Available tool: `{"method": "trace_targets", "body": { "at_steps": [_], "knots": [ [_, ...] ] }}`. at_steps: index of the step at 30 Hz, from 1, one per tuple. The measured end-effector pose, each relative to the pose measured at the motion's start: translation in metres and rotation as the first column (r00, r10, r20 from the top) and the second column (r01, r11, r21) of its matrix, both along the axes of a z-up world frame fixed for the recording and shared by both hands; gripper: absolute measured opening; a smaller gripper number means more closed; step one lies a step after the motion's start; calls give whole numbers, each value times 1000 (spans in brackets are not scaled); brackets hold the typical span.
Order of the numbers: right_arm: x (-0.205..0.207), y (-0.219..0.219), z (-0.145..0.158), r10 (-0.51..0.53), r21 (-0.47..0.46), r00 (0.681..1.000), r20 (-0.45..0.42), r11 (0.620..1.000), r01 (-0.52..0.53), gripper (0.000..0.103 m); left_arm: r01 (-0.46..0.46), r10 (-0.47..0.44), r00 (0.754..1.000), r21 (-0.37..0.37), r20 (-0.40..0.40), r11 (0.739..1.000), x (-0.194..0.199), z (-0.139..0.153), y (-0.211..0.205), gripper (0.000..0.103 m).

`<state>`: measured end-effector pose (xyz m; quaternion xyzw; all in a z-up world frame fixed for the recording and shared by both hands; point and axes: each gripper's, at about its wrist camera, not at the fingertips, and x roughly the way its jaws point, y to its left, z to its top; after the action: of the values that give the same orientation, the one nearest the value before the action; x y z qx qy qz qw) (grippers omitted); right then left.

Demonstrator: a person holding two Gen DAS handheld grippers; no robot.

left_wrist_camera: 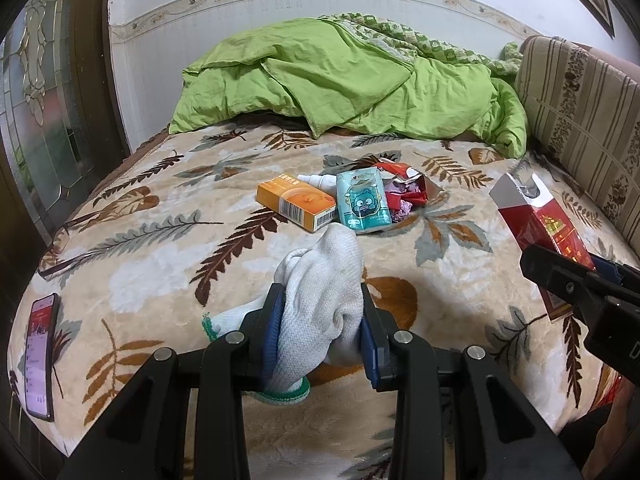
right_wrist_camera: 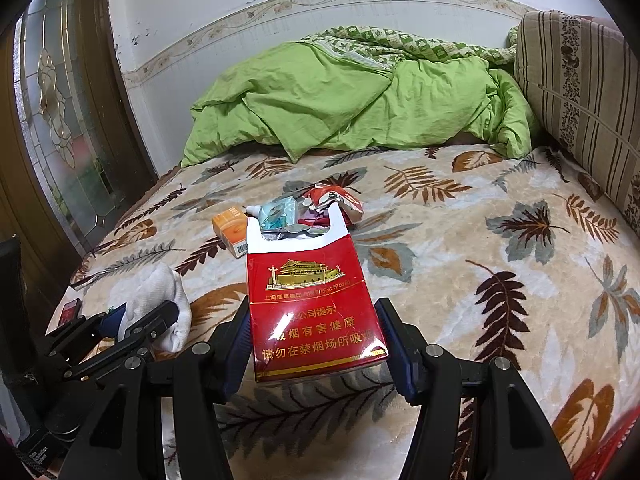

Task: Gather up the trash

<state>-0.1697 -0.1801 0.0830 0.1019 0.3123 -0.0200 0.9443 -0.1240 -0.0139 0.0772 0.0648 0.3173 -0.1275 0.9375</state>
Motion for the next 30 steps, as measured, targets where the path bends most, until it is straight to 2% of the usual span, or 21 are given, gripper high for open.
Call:
{"method": "trace_targets", "body": {
  "at_steps": [30],
  "knots": [
    [-2, -4, 2, -1, 19, 1000, 1, 1000, 1, 63, -1, 1, 1000, 2, -8, 1000, -1, -5, -1, 33]
  ]
}}
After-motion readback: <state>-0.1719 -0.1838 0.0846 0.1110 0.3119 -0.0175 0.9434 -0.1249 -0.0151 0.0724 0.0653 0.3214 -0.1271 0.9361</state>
